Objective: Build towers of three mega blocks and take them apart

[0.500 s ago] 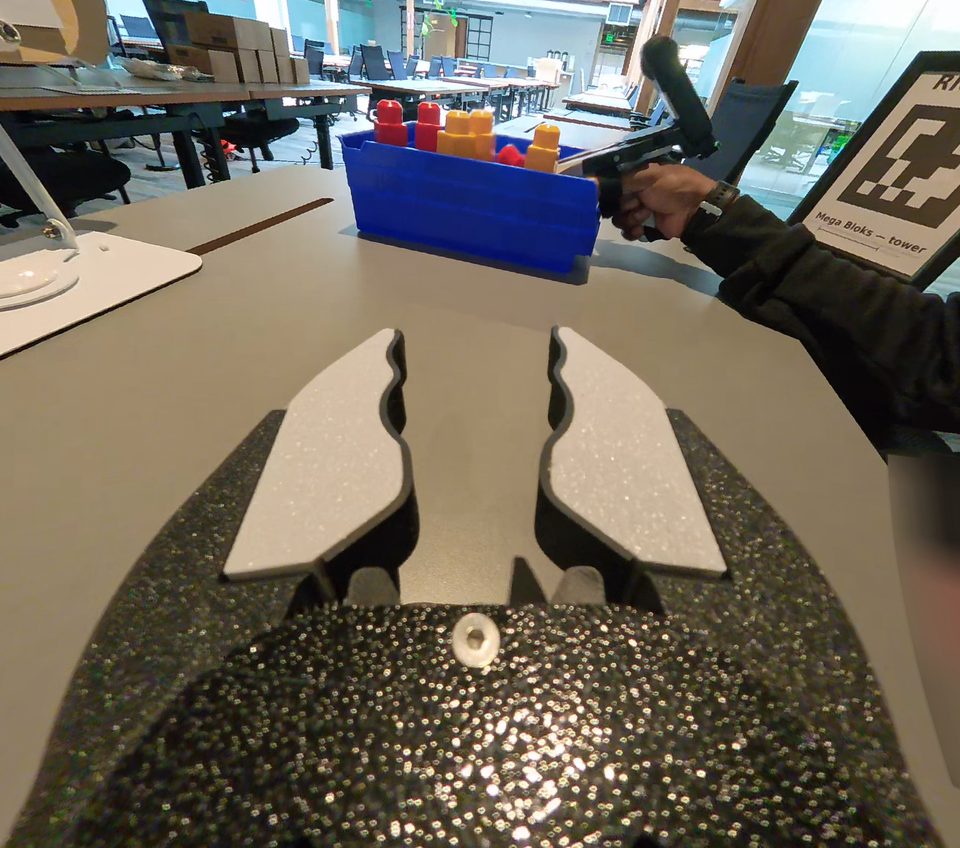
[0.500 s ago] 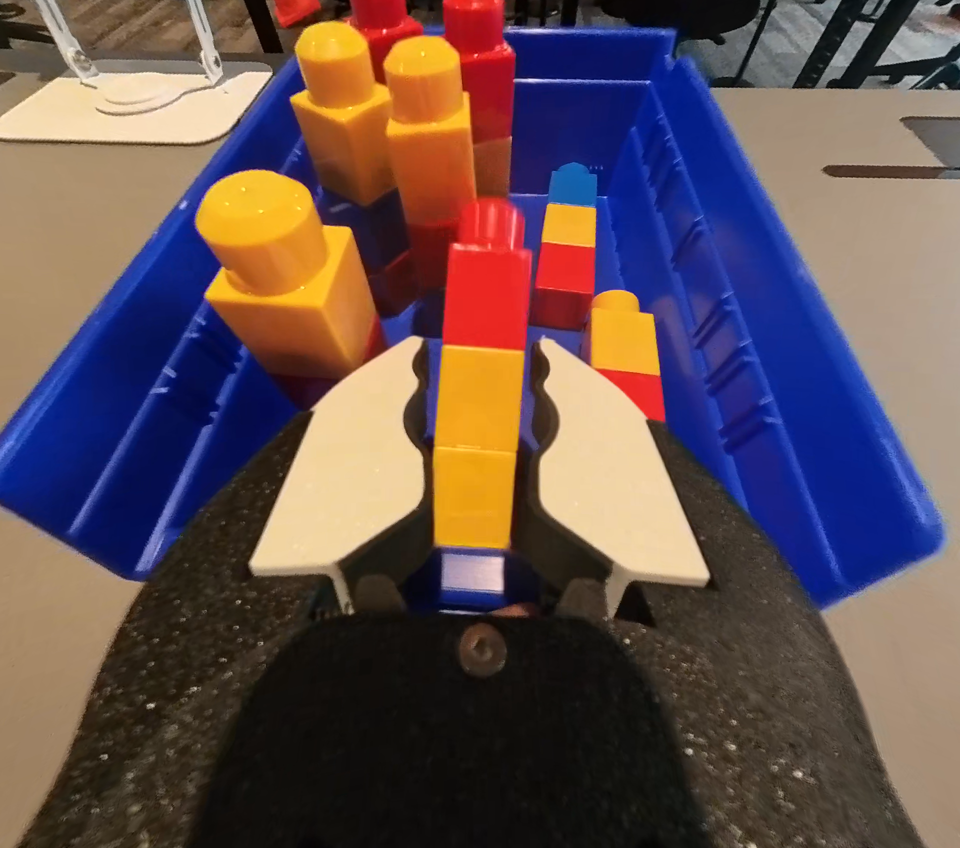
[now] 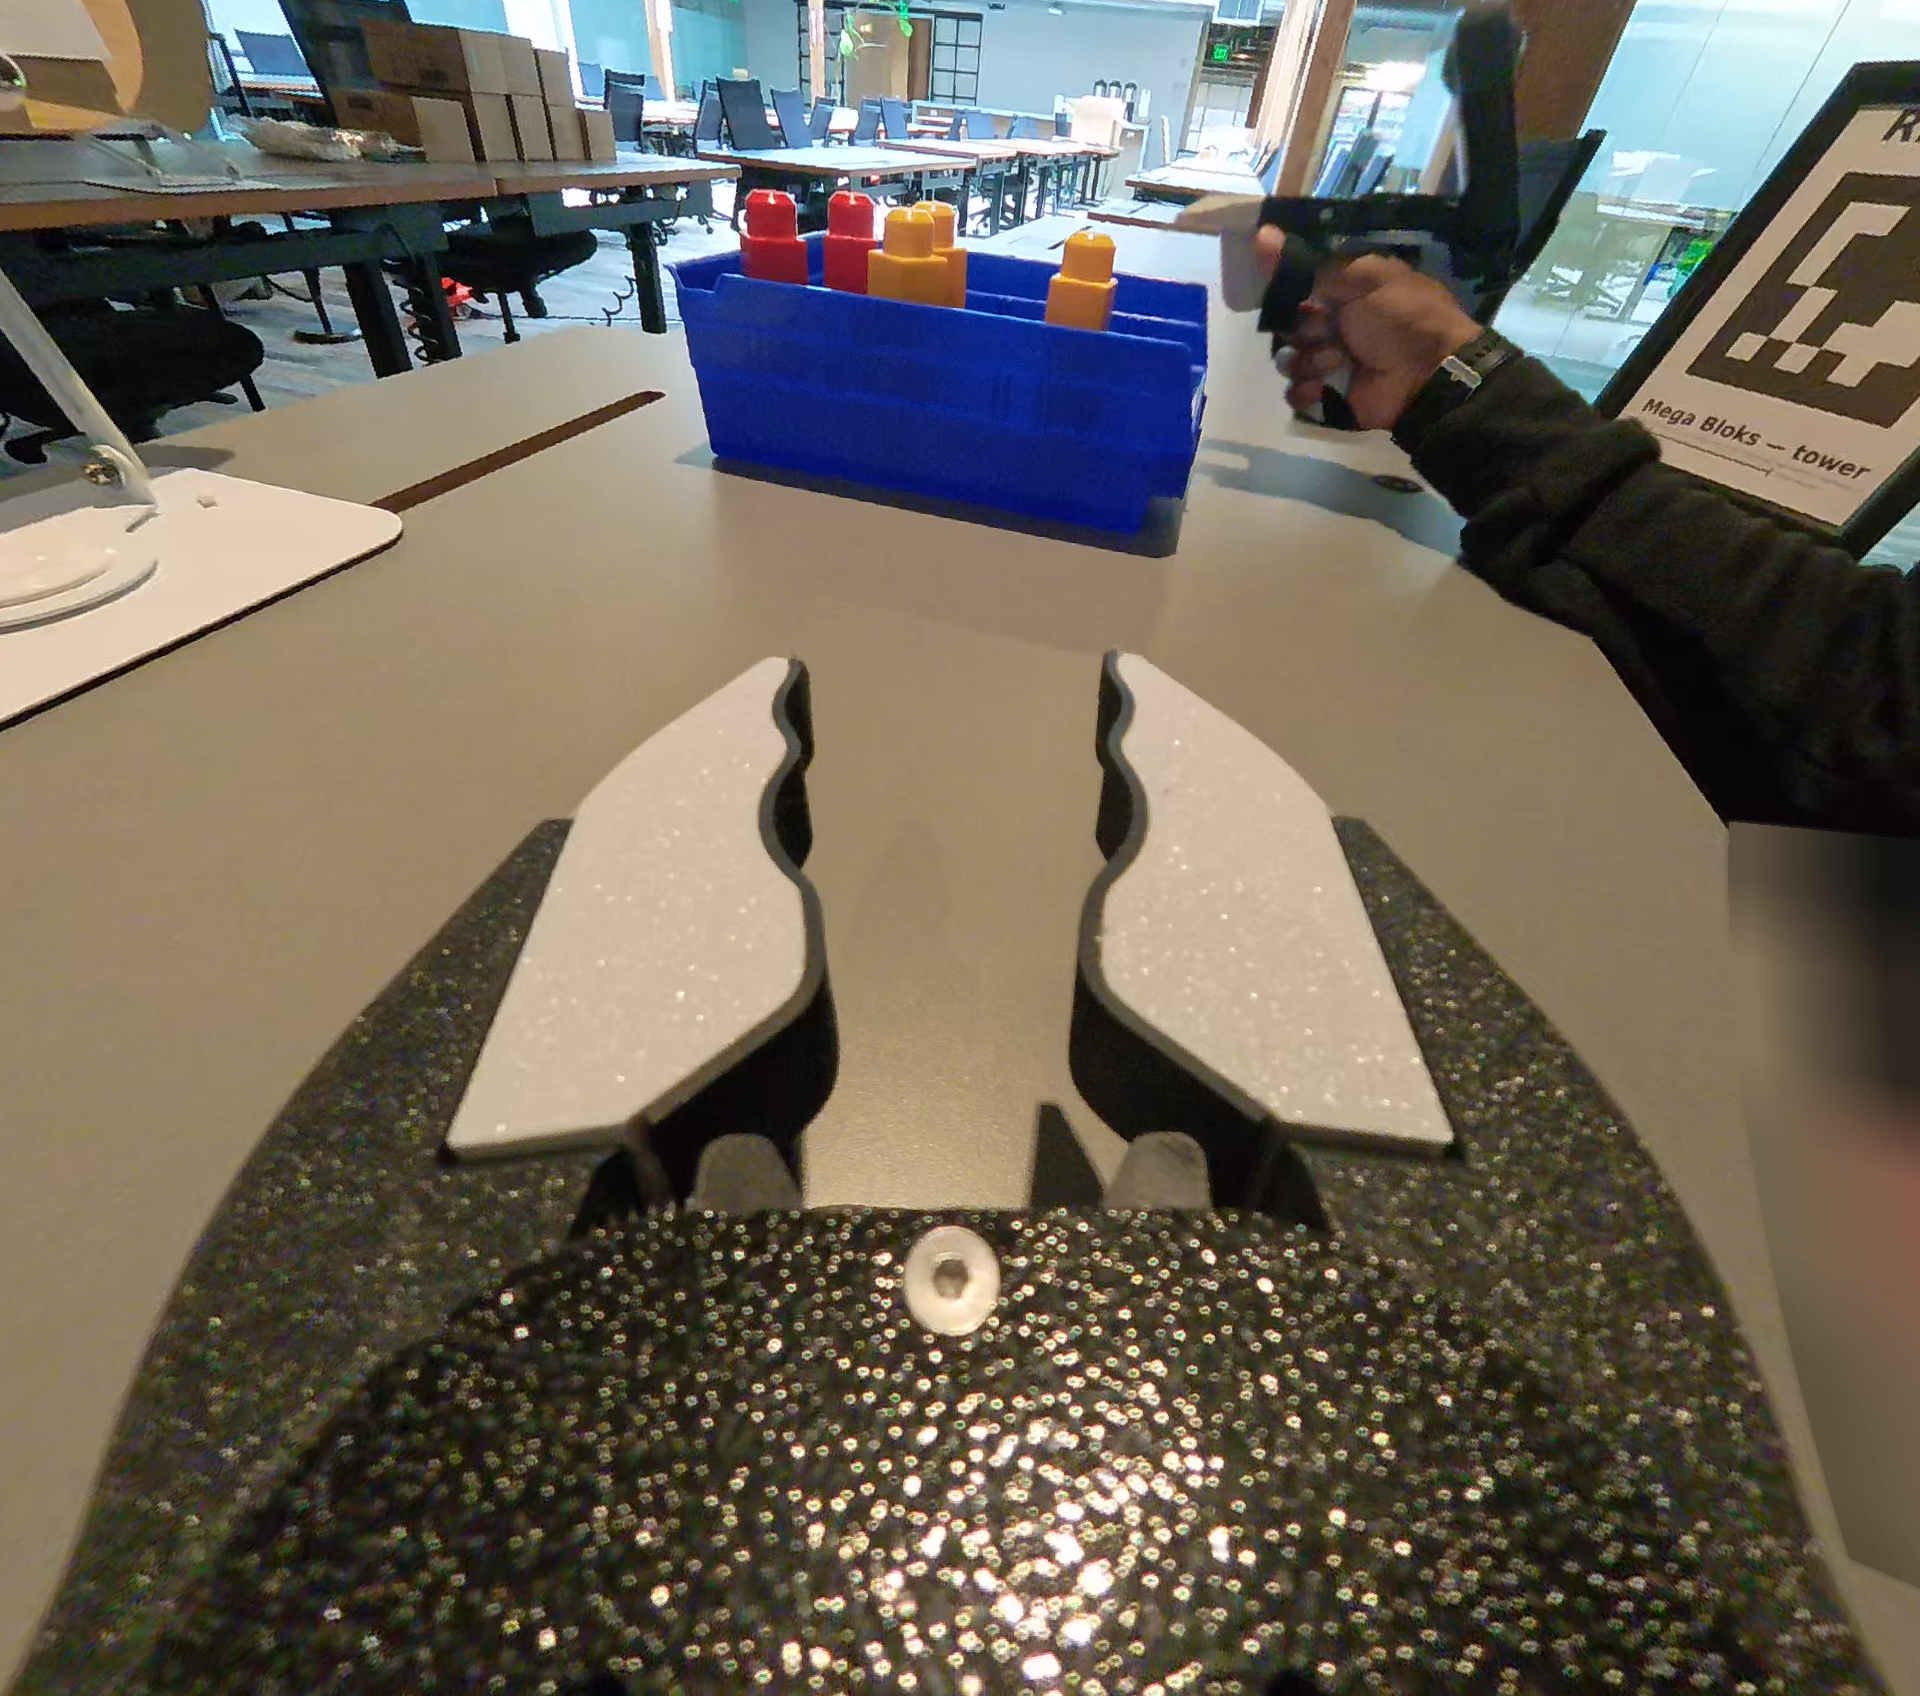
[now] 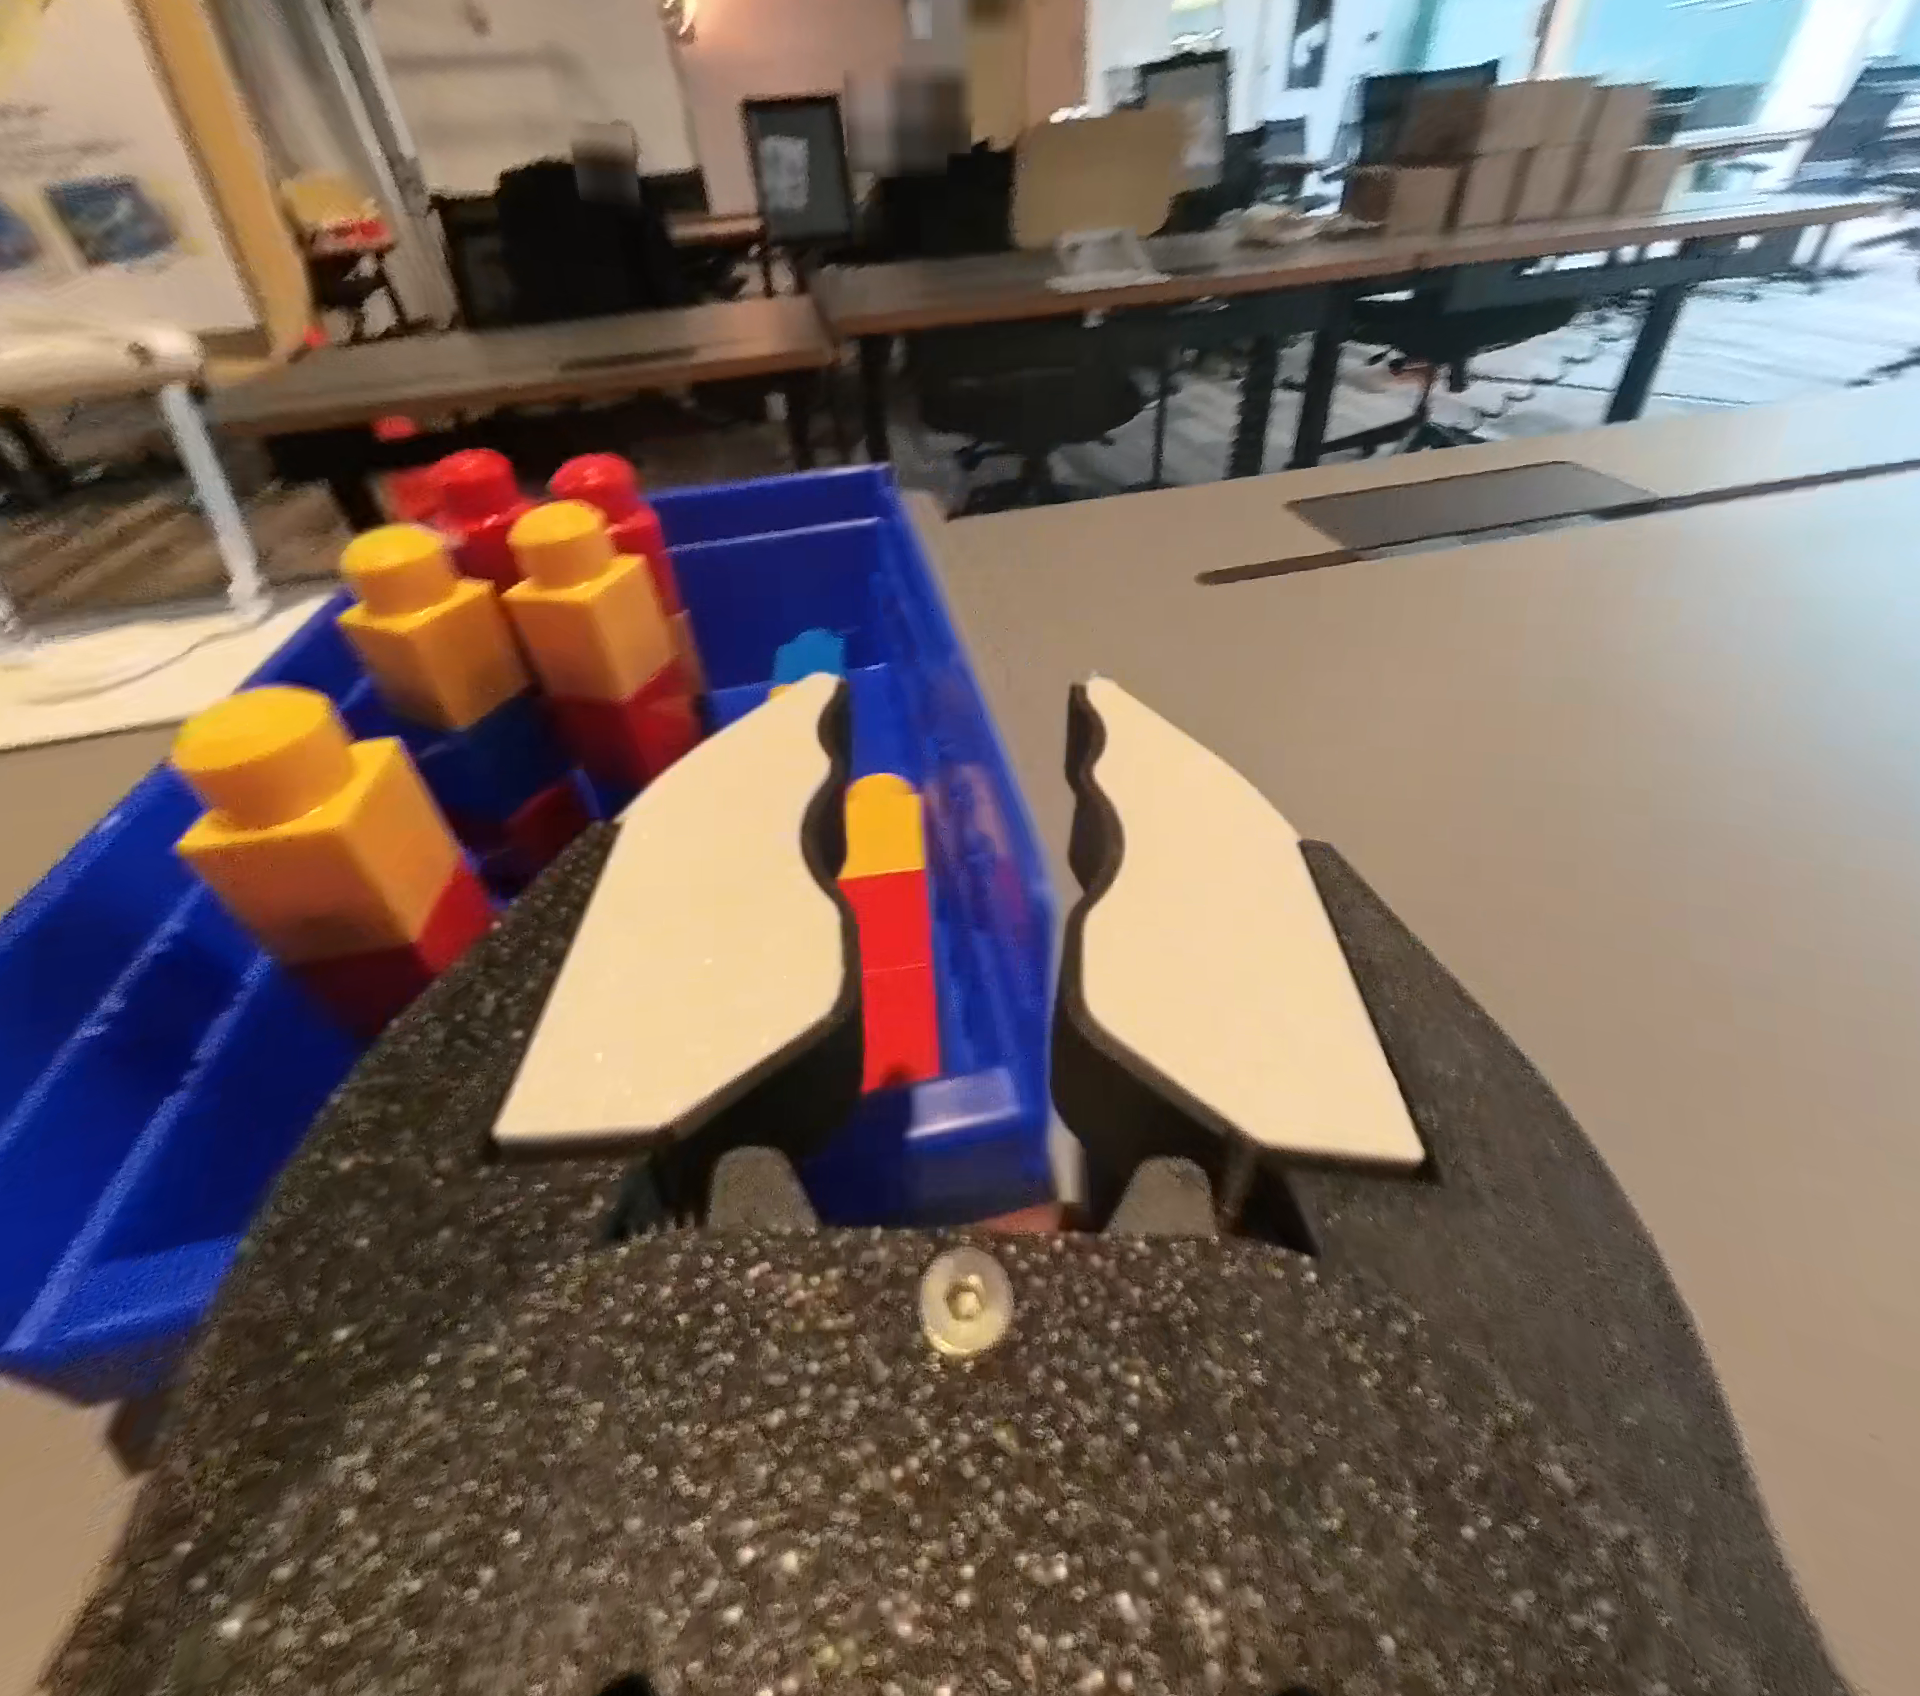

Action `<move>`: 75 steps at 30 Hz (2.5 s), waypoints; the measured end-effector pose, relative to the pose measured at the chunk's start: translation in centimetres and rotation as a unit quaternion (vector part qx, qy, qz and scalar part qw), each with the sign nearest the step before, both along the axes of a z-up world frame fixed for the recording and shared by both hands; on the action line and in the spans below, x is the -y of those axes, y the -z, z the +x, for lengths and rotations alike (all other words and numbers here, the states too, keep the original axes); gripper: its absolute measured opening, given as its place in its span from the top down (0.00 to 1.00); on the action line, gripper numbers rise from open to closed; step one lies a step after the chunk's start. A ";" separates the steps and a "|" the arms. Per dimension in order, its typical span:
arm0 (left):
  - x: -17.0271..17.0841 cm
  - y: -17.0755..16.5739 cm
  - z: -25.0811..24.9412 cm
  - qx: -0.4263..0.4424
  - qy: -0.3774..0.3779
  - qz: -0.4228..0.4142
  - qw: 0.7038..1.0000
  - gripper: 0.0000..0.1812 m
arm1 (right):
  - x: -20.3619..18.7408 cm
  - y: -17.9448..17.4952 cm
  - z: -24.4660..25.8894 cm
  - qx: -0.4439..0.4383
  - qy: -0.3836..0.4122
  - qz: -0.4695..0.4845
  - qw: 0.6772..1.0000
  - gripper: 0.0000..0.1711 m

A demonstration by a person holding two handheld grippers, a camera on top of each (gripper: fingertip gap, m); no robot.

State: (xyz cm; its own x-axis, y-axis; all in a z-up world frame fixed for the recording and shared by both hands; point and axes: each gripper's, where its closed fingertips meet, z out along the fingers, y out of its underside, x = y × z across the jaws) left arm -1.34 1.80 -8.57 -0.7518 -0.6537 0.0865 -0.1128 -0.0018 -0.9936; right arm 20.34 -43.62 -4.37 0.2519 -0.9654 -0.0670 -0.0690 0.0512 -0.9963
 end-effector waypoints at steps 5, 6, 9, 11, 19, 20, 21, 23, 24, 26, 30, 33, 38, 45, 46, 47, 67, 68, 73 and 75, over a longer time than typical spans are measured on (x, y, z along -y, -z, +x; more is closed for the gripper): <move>0.2 0.2 0.0 -0.004 0.001 0.009 1.000 0.71 | 2.6 2.4 0.1 -0.048 -0.026 0.065 0.996 0.75; 0.2 0.2 0.0 -0.004 0.001 0.009 1.000 0.71 | 2.1 3.5 0.4 -0.068 -0.046 0.074 0.994 0.74; 0.1 0.2 0.0 -0.002 -0.002 0.009 1.000 0.71 | 0.6 6.2 0.7 -0.132 -0.095 0.079 0.983 0.71; 0.1 0.2 0.0 -0.001 -0.002 0.011 1.000 0.71 | 0.5 6.4 0.8 -0.127 -0.078 0.045 0.988 0.82; 0.4 0.5 -0.2 0.005 -0.001 0.031 1.000 0.71 | -1.6 7.2 -0.1 -0.131 -0.134 -0.020 0.982 0.97; 0.5 0.5 -0.2 0.005 -0.001 0.032 0.999 0.71 | -2.2 7.2 -0.3 -0.127 -0.149 -0.035 0.980 0.97; 0.5 0.5 -0.2 0.005 -0.001 0.032 0.999 0.71 | -3.0 7.2 -0.6 -0.124 -0.168 -0.048 0.977 0.96; 0.4 0.5 -0.2 0.006 -0.002 0.031 1.000 0.71 | -4.7 7.2 -1.2 -0.119 -0.205 -0.065 0.969 0.95; 0.4 0.5 -0.2 0.006 -0.002 0.030 1.000 0.71 | -5.3 7.2 -1.4 -0.117 -0.217 -0.072 0.966 0.95; 0.3 0.4 -0.2 0.006 -0.003 0.028 1.000 0.71 | -6.2 7.2 -1.8 -0.117 -0.235 -0.079 0.962 0.95; -0.2 1.3 -0.2 0.000 -0.019 0.070 0.997 0.71 | -7.2 7.2 -2.2 -0.117 -0.262 -0.072 0.955 0.95; -3.2 2.5 0.6 0.006 -0.130 0.183 0.974 0.70 | -7.6 7.2 -2.4 -0.114 -0.272 -0.072 0.953 0.96; -14.0 -4.1 -4.0 0.131 -0.465 0.256 0.837 0.66 | -7.6 7.2 -2.4 -0.110 -0.274 -0.071 0.953 0.95; -30.0 -1.6 -12.0 -0.011 -0.689 0.251 0.680 0.64 | -7.6 7.2 -2.4 -0.108 -0.269 -0.063 0.955 0.95; -31.0 0.1 -11.9 -0.046 -0.682 0.256 0.684 0.65 | -7.6 7.2 -2.4 -0.107 -0.268 -0.062 0.955 0.96; -31.4 1.9 -11.7 -0.081 -0.667 0.258 0.694 0.71 | -7.6 7.2 -2.4 -0.107 -0.267 -0.062 0.956 0.96; -12.8 3.7 -6.1 -0.014 -0.376 0.346 0.860 0.96 | -7.6 7.3 -2.4 -0.103 -0.268 -0.074 0.955 0.95; -11.9 3.6 -6.1 -0.004 -0.339 0.332 0.880 0.96 | -7.6 7.3 -2.4 -0.103 -0.268 -0.075 0.955 0.95; -7.6 3.6 -9.2 0.052 -0.122 0.295 0.946 0.96 | -7.6 7.3 -2.4 -0.103 -0.269 -0.076 0.955 0.95; -5.8 3.5 -11.3 0.076 -0.040 0.286 0.954 0.96 | -7.6 7.3 -2.4 -0.103 -0.270 -0.076 0.954 0.95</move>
